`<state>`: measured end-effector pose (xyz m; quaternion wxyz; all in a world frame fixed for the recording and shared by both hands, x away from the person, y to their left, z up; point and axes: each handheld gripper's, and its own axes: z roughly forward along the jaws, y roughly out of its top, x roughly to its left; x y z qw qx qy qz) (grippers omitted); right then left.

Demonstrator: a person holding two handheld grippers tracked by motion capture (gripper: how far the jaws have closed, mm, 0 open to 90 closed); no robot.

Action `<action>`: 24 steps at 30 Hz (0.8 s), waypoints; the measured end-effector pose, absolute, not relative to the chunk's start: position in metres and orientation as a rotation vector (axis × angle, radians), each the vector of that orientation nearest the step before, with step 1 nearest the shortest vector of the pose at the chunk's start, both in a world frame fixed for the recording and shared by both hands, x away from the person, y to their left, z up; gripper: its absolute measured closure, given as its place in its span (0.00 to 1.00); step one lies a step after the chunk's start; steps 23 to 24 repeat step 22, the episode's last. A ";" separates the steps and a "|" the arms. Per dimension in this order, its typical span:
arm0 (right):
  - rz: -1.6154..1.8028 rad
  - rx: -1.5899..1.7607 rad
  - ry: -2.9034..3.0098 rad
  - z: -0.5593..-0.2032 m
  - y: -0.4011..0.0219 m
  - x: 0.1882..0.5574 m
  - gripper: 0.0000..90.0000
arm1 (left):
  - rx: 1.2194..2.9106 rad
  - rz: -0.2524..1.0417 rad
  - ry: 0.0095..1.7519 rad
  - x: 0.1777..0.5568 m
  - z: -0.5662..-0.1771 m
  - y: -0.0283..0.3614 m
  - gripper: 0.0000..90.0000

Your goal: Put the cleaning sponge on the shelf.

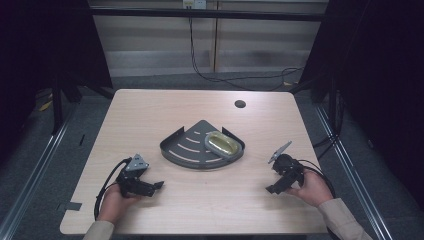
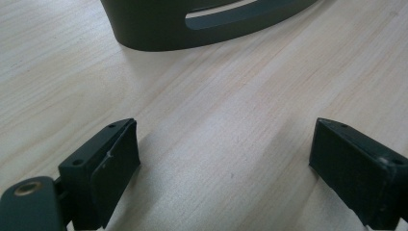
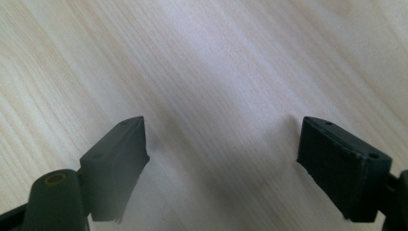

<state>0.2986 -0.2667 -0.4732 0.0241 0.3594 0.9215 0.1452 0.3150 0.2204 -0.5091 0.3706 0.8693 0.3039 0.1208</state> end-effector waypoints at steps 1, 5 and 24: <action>0.444 1.112 2.855 -0.474 -0.267 0.298 0.18 | 2.230 0.310 0.779 0.315 -0.509 0.220 0.11; 0.463 1.110 2.855 -0.476 -0.269 0.297 0.18 | 2.230 0.310 0.779 0.315 -0.509 0.220 0.11; 0.502 1.091 2.803 -0.481 -0.271 0.288 0.16 | 2.231 0.310 0.779 0.315 -0.509 0.220 0.11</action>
